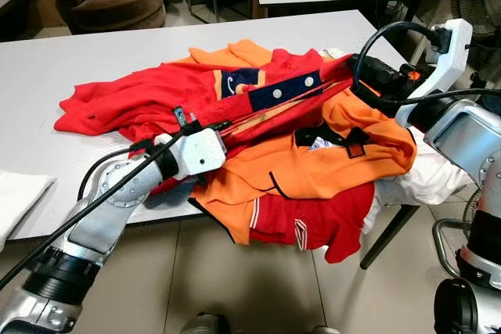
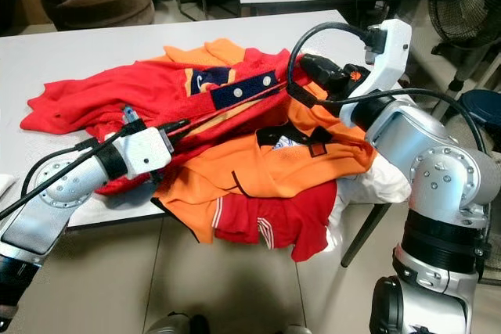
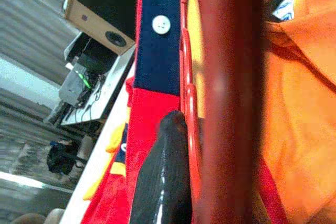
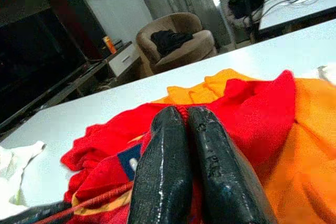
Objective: Hang hanger
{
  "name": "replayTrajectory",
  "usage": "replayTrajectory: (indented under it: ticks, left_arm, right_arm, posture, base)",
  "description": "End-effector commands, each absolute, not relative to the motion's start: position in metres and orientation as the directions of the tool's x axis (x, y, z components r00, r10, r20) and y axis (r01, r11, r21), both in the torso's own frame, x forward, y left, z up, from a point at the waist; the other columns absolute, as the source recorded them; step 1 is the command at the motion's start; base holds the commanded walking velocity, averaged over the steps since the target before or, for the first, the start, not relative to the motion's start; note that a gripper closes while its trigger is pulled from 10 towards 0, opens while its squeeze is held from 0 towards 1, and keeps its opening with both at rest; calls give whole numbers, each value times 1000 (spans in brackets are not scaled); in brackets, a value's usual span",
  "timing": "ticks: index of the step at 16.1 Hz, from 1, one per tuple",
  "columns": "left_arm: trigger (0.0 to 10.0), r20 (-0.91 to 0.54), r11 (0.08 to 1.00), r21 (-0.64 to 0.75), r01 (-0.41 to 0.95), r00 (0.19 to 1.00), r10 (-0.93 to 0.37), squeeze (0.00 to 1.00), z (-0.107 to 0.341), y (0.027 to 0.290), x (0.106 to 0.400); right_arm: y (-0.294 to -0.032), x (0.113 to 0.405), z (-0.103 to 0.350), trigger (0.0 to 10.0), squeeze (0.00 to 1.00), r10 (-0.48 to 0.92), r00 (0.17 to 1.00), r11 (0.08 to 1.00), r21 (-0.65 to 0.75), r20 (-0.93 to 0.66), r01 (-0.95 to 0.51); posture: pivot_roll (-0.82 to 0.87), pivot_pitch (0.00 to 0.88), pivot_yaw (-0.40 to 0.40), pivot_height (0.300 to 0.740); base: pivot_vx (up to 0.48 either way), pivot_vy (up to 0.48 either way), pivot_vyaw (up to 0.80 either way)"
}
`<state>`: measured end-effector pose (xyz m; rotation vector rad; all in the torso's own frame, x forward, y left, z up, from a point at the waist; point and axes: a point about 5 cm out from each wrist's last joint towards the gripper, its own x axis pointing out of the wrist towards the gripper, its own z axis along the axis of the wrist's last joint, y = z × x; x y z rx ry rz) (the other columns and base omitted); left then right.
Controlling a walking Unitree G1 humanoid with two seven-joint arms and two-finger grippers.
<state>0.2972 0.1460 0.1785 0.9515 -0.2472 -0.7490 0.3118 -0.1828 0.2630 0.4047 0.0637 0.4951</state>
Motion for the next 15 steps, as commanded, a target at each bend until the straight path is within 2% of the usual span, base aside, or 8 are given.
replayTrajectory:
  ticks: [1,4,6,8,10,13,15]
  left_arm:
    - [10000,-250,278,819,503,747,-616,0,161,161,297]
    - [10000,-279,231,831,506,739,-613,0,156,159,294]
    - [10000,-269,260,828,497,759,-593,0,155,157,296]
    - [10000,-256,282,838,467,793,-552,0,156,157,303]
    - [10000,-241,311,841,443,821,-518,0,159,158,309]
    - [10000,-146,480,796,368,887,-438,0,176,165,325]
    - [10000,-93,507,785,355,878,-470,0,188,161,326]
  right_arm:
    - [-199,311,293,0,0,391,906,825,375,163,-423]
    - [-206,313,313,0,0,350,903,803,416,251,-427]
    - [-189,306,320,0,0,430,857,743,428,285,-515]
    - [-161,297,307,0,0,535,809,685,436,244,-584]
    - [-146,291,294,0,0,584,787,667,436,197,-604]
    - [-139,285,273,0,0,596,796,690,439,106,-575]
    - [-144,283,266,0,0,562,825,740,409,60,-534]
  posture:
    - [-212,32,72,740]
    - [-213,29,69,740]
    - [-217,26,68,740]
    - [-221,25,68,740]
    - [-222,28,69,740]
    - [-228,30,67,740]
    - [-227,29,67,740]
  base:
    - [0,0,0]
    - [0,0,0]
    - [0,0,0]
    - [0,0,0]
    - [0,0,0]
    - [0,0,0]
    - [0,0,0]
